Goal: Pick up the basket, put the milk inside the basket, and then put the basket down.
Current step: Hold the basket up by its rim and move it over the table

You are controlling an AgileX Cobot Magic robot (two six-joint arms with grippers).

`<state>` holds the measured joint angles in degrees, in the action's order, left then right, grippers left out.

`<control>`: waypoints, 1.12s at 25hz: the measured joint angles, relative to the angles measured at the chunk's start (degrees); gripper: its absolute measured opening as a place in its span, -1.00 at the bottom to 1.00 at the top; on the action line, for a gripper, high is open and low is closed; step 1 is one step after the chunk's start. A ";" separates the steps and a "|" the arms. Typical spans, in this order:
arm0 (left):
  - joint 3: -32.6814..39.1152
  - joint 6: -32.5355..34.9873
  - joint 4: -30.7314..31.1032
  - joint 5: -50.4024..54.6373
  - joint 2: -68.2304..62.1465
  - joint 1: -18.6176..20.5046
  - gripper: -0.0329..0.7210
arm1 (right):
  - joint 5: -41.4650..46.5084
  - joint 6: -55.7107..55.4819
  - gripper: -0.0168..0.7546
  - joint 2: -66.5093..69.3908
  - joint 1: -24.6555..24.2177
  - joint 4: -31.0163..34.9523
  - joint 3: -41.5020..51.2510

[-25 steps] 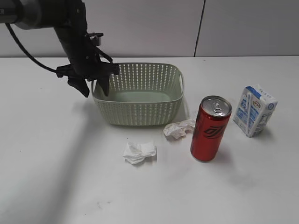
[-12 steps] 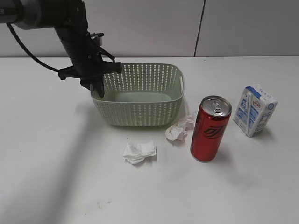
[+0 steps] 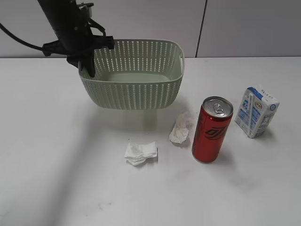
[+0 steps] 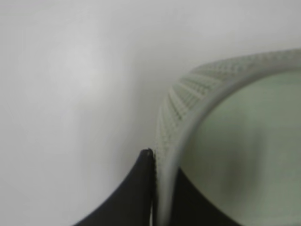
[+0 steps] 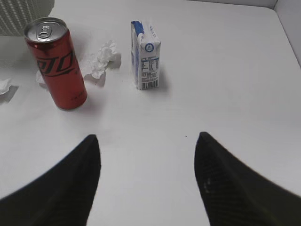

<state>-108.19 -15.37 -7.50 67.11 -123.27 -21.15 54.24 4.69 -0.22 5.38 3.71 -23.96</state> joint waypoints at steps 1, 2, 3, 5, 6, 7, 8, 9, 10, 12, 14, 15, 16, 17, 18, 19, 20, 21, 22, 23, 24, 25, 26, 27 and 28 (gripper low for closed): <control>0.00 -0.17 0.16 0.95 0.59 0.00 -0.90 | 0.00 0.00 0.34 0.00 0.00 0.00 0.00; 0.00 -0.33 0.37 1.80 0.94 0.00 -0.90 | 0.00 -0.10 0.34 0.00 0.00 0.00 0.00; 0.00 -0.54 0.49 2.33 1.32 0.00 -0.90 | 0.00 -0.10 0.34 0.00 0.00 0.00 0.00; 0.07 -1.29 0.65 2.59 2.13 -0.06 -0.90 | 0.00 -0.10 0.34 0.00 0.00 0.00 0.00; 0.52 -1.80 0.78 2.52 2.88 -0.13 -0.90 | 0.00 -0.10 0.34 0.00 0.00 0.00 0.00; 1.51 -1.93 0.84 2.46 3.77 -0.25 -0.90 | 0.00 -0.10 0.34 0.00 0.00 0.00 0.00; 2.83 -2.28 0.91 2.39 5.06 -0.44 -0.90 | 0.00 -0.10 0.34 0.00 0.00 0.00 0.00; 4.99 -2.84 1.07 2.33 6.66 -0.58 -0.90 | 0.00 -0.06 0.34 0.00 0.00 0.00 0.00; 7.71 -3.38 1.13 2.33 8.45 -0.62 -0.90 | 0.00 -0.06 0.34 0.00 0.00 0.00 0.00; 13.74 -3.87 1.13 1.24 12.16 -0.69 -0.90 | 0.00 -0.06 0.34 0.00 0.00 0.00 0.00; 21.11 -4.20 0.96 -1.69 16.40 -0.75 -0.90 | 0.00 -0.06 0.34 0.00 0.00 0.00 0.00; 24.22 -4.19 1.19 -3.47 18.88 -0.96 -0.90 | 0.00 -0.06 0.34 0.00 0.00 0.00 0.00; 27.87 -4.26 1.73 -4.94 21.41 -1.33 -0.90 | 0.00 -0.06 0.34 0.00 0.00 0.00 0.00; 31.36 -4.58 2.48 -6.81 23.97 -1.73 -0.90 | 0.00 -0.06 0.34 0.00 0.00 0.00 0.00; 34.64 -5.21 2.91 -8.16 26.33 -2.28 -0.90 | 0.00 -0.06 0.34 0.00 0.00 0.00 0.00; 37.27 -6.16 3.32 -9.14 28.12 -2.58 -0.90 | 0.00 -0.06 0.34 0.00 0.00 0.00 0.00; 40.34 -6.96 3.38 -10.45 29.93 -2.84 -0.90 | 0.00 -0.06 0.34 0.00 0.00 0.00 0.00; 43.28 -7.46 3.21 -11.63 31.21 -2.92 -0.90 | 0.00 -0.06 0.34 0.00 0.00 0.00 0.00; 45.66 -7.73 2.91 -12.93 32.52 -2.97 -0.90 | 0.00 -0.06 0.34 0.00 0.00 0.00 0.00; 48.34 -7.86 2.41 -13.90 33.56 -2.97 -0.90 | 0.00 -0.06 0.34 0.00 0.00 0.00 0.00; 50.81 -7.96 1.83 -15.28 34.42 -2.97 -0.90 | 0.00 -0.06 0.34 0.00 0.00 0.00 0.00; 53.00 -8.06 1.10 -16.39 35.02 -2.97 -0.90 | 0.00 -0.06 0.34 0.00 0.00 0.00 0.00; 54.66 -8.06 0.22 -17.33 35.67 -2.97 -0.90 | -0.06 -0.06 0.34 0.00 0.00 0.00 0.00; 56.43 -8.06 -0.50 -18.50 36.28 -2.97 -0.90 | -0.14 -0.06 0.34 0.00 0.00 0.00 0.00; 57.91 -8.06 -0.95 -19.64 36.75 -2.97 -0.90 | -0.46 -0.06 0.34 0.00 0.00 0.00 -0.07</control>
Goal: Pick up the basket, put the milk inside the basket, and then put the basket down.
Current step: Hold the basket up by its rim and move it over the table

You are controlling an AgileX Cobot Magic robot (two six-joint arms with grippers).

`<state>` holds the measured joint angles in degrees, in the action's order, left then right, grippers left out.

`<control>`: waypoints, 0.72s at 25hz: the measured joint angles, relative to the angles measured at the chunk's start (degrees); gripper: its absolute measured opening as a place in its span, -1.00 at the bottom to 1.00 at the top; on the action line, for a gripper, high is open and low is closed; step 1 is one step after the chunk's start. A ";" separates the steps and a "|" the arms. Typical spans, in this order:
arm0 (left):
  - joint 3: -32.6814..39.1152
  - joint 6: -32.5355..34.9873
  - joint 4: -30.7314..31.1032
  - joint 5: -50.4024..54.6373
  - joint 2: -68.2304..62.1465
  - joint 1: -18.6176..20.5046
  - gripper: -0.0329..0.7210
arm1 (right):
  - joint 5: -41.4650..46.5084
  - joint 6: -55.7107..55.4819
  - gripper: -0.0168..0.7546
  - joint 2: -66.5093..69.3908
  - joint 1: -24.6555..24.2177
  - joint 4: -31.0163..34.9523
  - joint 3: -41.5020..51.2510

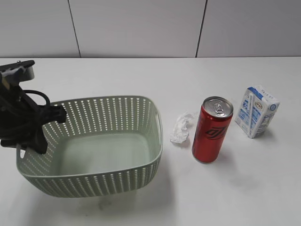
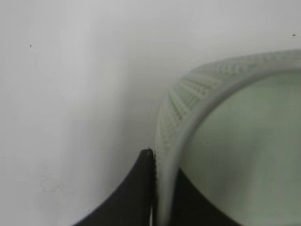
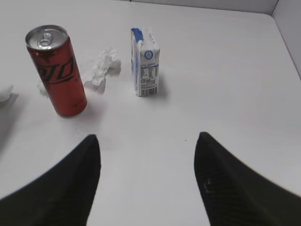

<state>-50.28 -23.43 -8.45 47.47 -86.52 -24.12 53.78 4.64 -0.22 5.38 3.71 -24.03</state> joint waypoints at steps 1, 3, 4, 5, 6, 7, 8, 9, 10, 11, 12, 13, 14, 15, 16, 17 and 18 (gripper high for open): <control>1.24 0.00 -0.23 -1.00 0.55 0.00 -0.90 | -0.36 0.00 0.34 -0.01 0.00 0.00 -0.24; 2.90 0.00 -0.35 -2.41 1.37 0.00 -0.90 | -1.91 0.00 0.34 1.14 0.00 0.00 -1.20; 3.47 0.00 -0.35 -2.89 1.53 0.00 -0.90 | -2.83 0.00 0.34 2.23 0.00 0.00 -1.87; 3.80 0.00 -0.27 -3.14 1.64 0.00 -0.90 | -3.65 0.00 0.34 3.97 0.00 0.00 -2.64; 4.02 0.00 -0.12 -3.44 1.64 0.00 -0.90 | -4.27 0.00 0.34 6.14 0.00 0.00 -3.33; 4.32 0.00 0.28 -3.73 1.64 0.00 -0.90 | -4.78 0.00 0.34 8.27 0.00 0.05 -4.27; 4.45 0.00 0.72 -3.81 1.64 0.00 -0.90 | -5.19 0.00 0.34 11.12 0.00 0.05 -5.33; 4.51 0.00 1.30 -3.81 1.64 0.00 -0.90 | -5.74 0.00 0.34 14.19 0.00 0.05 -6.47; 4.56 0.00 1.76 -3.87 1.64 0.00 -0.90 | -6.30 0.10 0.34 16.87 0.00 0.05 -7.43; 4.56 0.00 2.07 -3.87 1.64 0.00 -0.90 | -7.11 0.49 0.34 20.17 0.00 0.05 -8.55; 4.56 0.00 2.34 -3.87 1.64 0.00 -0.90 | -8.06 1.07 0.34 23.43 0.00 0.05 -9.62; 4.56 0.00 2.47 -3.87 1.64 0.00 -0.90 | -8.78 1.89 0.35 26.70 0.00 0.29 -10.54; 4.56 0.00 2.53 -3.87 1.64 0.00 -0.90 | -9.94 2.63 0.39 29.44 0.00 0.78 -11.66; 4.56 0.00 2.61 -3.87 1.64 0.00 -0.90 | -11.07 3.18 0.45 32.77 0.00 1.67 -12.81; 4.56 0.00 2.60 -3.87 1.64 0.00 -0.90 | -12.02 3.76 0.50 36.16 0.00 2.75 -14.01; 4.56 0.00 2.60 -3.87 1.64 0.00 -0.90 | -12.67 4.76 0.57 39.04 0.00 3.76 -15.06; 4.56 0.00 2.60 -3.87 1.64 0.00 -0.90 | -13.32 5.74 0.62 42.59 0.00 4.71 -16.33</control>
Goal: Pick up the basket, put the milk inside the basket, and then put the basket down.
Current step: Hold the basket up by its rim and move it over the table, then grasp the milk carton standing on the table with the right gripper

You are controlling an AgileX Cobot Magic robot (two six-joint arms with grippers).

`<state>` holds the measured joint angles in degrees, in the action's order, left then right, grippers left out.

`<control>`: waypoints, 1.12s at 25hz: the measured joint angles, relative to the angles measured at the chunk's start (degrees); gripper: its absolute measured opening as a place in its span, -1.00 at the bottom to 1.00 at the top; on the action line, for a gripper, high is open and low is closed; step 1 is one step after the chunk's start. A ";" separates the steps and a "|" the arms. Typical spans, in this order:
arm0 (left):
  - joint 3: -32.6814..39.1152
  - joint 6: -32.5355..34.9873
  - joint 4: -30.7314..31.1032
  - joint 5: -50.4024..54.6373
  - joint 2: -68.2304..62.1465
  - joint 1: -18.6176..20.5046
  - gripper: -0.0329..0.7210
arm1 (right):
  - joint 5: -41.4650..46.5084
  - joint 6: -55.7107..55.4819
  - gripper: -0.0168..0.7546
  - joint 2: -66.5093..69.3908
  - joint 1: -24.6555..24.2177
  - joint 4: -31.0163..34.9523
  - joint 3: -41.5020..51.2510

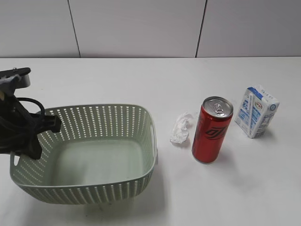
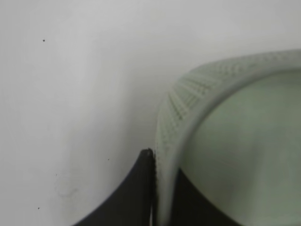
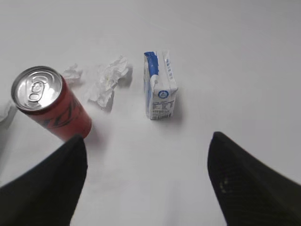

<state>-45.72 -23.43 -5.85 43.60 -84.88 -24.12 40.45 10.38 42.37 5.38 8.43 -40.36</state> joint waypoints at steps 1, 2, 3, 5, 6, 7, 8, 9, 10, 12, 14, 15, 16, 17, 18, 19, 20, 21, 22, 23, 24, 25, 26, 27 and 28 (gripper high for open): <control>0.00 0.00 0.00 0.00 0.00 0.00 -0.90 | -0.48 1.17 0.65 3.55 0.00 0.61 -1.24; 0.00 0.00 0.00 0.00 0.00 0.00 -0.90 | -0.80 2.43 0.67 7.12 0.00 0.97 -2.45; 0.00 0.10 0.06 0.00 0.00 0.00 -0.90 | -1.21 3.74 0.68 10.14 0.00 1.22 -3.51; 0.00 0.45 0.41 -0.13 0.00 0.00 -0.90 | -2.01 5.71 0.69 17.75 0.00 1.42 -6.00; 0.00 0.45 0.46 -0.19 0.00 0.00 -0.90 | -2.41 6.43 0.69 20.83 0.00 1.47 -7.04; 0.00 0.49 0.53 -0.27 0.00 0.00 -0.90 | -2.96 6.95 0.69 24.40 0.00 1.52 -8.32; 0.00 0.49 0.56 -0.37 0.00 0.00 -0.90 | -3.42 7.54 0.69 27.82 0.00 1.52 -9.66; 0.00 0.58 0.60 -0.37 0.00 0.00 -0.90 | -3.90 7.94 0.69 31.13 0.00 1.58 -11.05; 0.00 0.72 0.60 -0.37 0.00 0.00 -0.90 | -4.34 8.37 0.69 33.74 0.00 1.63 -12.23; 0.00 0.92 0.67 -0.37 0.00 0.00 -0.90 | -4.90 9.33 0.69 39.58 0.00 1.70 -15.14; 0.00 1.25 0.67 -0.37 0.00 0.00 -0.90 | -5.81 10.47 0.69 44.37 0.00 1.69 -17.61; 0.00 1.51 0.67 -0.42 0.00 0.00 -0.90 | -6.41 10.74 0.68 46.79 0.00 1.57 -18.89; 0.00 1.80 0.67 -0.42 0.00 0.00 -0.90 | -6.81 10.88 0.68 49.06 0.00 1.39 -20.10; 0.00 2.01 0.67 -0.42 0.00 0.00 -0.90 | -7.38 10.98 0.68 50.86 0.00 1.16 -21.03; 0.00 2.21 0.69 -0.42 0.00 0.00 -0.90 | -7.63 11.03 0.68 52.92 0.00 0.92 -22.12; 0.00 2.28 0.69 -0.48 0.00 0.00 -0.90 | -7.71 11.03 0.68 54.86 0.00 0.61 -23.08; 0.00 2.40 0.69 -0.48 0.00 0.00 -0.90 | -7.77 11.03 0.68 56.39 0.00 0.41 -23.75; 0.00 2.40 0.69 -0.54 0.00 0.00 -0.90 | -7.90 11.10 0.67 58.10 0.00 0.26 -24.38; 0.00 2.45 0.69 -0.60 0.00 0.00 -0.90 | -7.90 11.21 0.66 59.69 0.00 0.16 -24.86; 0.00 2.45 0.73 -0.68 0.00 0.00 -0.90 | -8.05 11.22 0.66 61.12 0.00 0.20 -25.21; 0.00 2.51 0.73 -0.75 0.00 0.00 -0.90 | -8.36 11.22 0.65 62.22 0.00 0.20 -25.37; 0.00 2.51 0.73 -0.81 0.00 0.00 -0.90 | -8.81 11.22 0.64 63.36 0.00 0.20 -25.37; 0.00 2.57 0.73 -0.86 0.00 0.00 -0.90 | -9.37 11.35 0.63 64.39 0.00 0.20 -25.37; 0.00 2.57 0.73 -0.86 0.00 0.00 -0.90 | -9.66 11.70 0.62 65.19 0.00 0.20 -25.37; 0.00 2.62 0.73 -0.91 0.00 0.00 -0.90 | -9.80 11.84 0.61 66.01 0.00 0.20 -25.41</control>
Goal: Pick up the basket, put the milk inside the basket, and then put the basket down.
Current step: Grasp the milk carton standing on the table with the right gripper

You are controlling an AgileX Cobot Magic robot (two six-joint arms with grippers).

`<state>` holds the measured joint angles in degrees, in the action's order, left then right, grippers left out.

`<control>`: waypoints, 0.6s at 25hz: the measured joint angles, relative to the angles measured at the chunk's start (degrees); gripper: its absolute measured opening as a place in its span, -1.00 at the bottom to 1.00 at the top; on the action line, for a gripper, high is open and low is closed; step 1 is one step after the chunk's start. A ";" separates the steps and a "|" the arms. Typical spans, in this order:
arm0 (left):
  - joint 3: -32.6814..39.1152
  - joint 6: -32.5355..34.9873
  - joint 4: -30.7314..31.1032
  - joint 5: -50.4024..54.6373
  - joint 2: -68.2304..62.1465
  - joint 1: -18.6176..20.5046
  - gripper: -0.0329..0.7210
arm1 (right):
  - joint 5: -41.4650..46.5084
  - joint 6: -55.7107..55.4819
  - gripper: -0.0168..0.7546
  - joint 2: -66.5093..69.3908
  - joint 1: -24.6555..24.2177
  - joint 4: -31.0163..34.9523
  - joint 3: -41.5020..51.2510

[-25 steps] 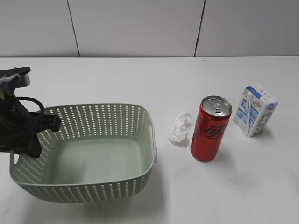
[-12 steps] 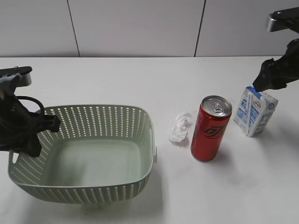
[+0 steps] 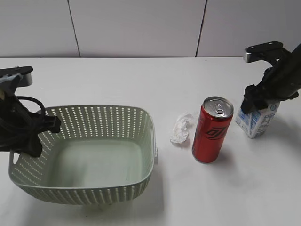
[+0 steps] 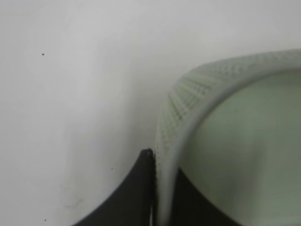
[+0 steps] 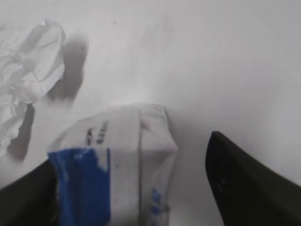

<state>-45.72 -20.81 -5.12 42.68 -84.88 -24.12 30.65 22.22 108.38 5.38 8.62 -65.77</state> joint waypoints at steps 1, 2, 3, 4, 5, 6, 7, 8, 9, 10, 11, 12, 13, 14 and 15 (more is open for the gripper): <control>0.00 0.00 0.02 -0.06 0.00 0.00 -0.90 | -0.05 0.18 0.60 0.67 0.00 0.00 0.00; 0.00 0.00 0.07 -0.11 0.00 0.00 -0.90 | -0.12 0.28 0.58 0.96 0.00 0.00 0.00; 0.00 0.00 0.07 -0.17 0.00 0.00 -0.90 | -0.12 0.28 0.55 1.12 0.00 0.00 0.00; 0.00 0.00 0.07 -0.23 0.00 0.00 -0.90 | -0.12 0.28 0.50 1.12 0.00 0.05 0.00; 0.00 0.00 0.07 -0.37 0.00 0.00 -0.90 | 0.02 0.28 0.45 1.12 0.00 0.18 -0.02; 0.00 0.00 0.07 -0.40 0.00 0.00 -0.90 | 0.20 0.28 0.38 1.12 0.00 0.36 -0.02; 0.00 0.00 0.07 -0.42 0.00 0.00 -0.90 | 0.50 0.28 0.28 1.12 0.00 0.54 -0.02; 0.00 0.00 0.07 -0.47 0.00 0.00 -0.90 | 0.94 0.28 0.20 1.12 0.00 0.61 -0.06; 0.00 0.00 0.07 -0.53 0.00 0.00 -0.90 | 1.49 0.28 0.08 1.12 0.00 0.72 -0.06; 0.00 0.00 0.07 -0.53 0.00 0.00 -0.90 | 2.15 0.34 -0.04 1.12 0.00 0.73 -0.26; 0.00 0.00 0.07 -0.53 0.00 0.00 -0.90 | 2.83 0.34 -0.11 1.17 0.00 1.09 -0.65; 0.00 0.00 0.07 -0.53 0.00 0.00 -0.90 | 3.62 0.34 -0.10 1.17 0.00 1.72 -1.07; 0.00 0.00 0.07 -0.53 0.00 0.00 -0.90 | 4.73 0.34 -0.11 1.17 -0.05 2.36 -1.51; 0.00 0.00 0.07 -0.53 0.00 0.00 -0.90 | 6.81 0.34 -0.11 1.23 -0.05 2.81 -2.34; 0.00 0.00 0.07 -0.53 0.00 0.00 -0.90 | 9.35 0.34 -0.11 1.36 -0.05 3.26 -3.59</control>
<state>-45.72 -20.81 -5.05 42.15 -84.88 -24.12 40.00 22.56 109.74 5.33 11.88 -69.36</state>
